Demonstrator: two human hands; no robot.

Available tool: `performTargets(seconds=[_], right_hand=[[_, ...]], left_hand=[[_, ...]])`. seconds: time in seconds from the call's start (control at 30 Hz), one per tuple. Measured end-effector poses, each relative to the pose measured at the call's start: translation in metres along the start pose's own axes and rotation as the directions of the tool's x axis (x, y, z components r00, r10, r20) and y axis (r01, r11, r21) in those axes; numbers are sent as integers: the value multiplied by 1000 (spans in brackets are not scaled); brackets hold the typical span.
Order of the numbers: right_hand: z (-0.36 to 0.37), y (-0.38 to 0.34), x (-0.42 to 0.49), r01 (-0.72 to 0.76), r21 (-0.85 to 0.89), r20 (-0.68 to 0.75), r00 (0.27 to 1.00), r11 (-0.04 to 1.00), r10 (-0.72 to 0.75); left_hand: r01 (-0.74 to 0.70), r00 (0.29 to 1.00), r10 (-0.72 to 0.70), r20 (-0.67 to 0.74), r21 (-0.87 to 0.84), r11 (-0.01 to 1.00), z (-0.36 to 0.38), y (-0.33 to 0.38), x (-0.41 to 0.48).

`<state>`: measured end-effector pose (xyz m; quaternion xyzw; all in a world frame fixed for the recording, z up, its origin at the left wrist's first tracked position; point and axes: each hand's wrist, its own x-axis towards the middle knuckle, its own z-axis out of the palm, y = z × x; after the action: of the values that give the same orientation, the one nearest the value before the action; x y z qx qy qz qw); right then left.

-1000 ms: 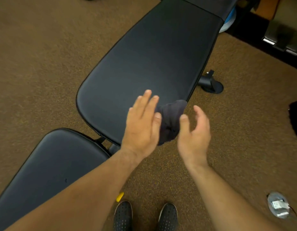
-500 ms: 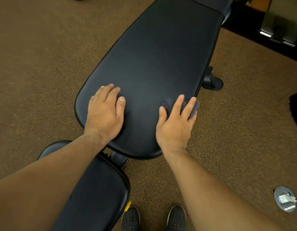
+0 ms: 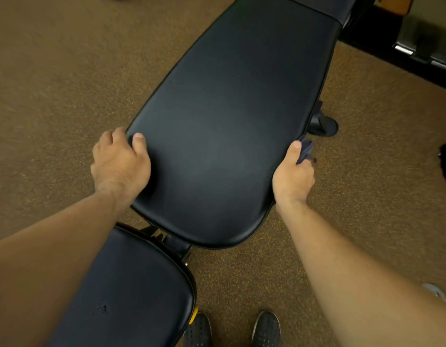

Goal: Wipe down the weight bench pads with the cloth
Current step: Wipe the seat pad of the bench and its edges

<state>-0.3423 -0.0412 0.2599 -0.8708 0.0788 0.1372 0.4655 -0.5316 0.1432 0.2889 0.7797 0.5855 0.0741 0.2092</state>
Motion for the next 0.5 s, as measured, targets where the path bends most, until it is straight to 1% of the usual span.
performTargets(seconds=[0.07,0.17,0.27,0.43,0.5], right_hand=[[-3,18,-25,-12,-3,5,1000,1000,12],[-7,29,-45,-27,-26,28,999,999,28],[-2,15,-19,-10,-4,14,1000,1000,10],[10,-18,45,-81,162,13,997,983,80],[11,-11,43,-41,165,-6,999,986,43]], left_hand=[[57,998,-56,21,-37,998,3,-1,-7],[80,997,-79,19,-83,993,7,-2,-11],[98,995,-99,-3,-124,988,10,-5,-11],[66,996,-73,-43,-141,988,16,-9,-10],[46,997,-55,-57,-145,988,20,-13,-10]])
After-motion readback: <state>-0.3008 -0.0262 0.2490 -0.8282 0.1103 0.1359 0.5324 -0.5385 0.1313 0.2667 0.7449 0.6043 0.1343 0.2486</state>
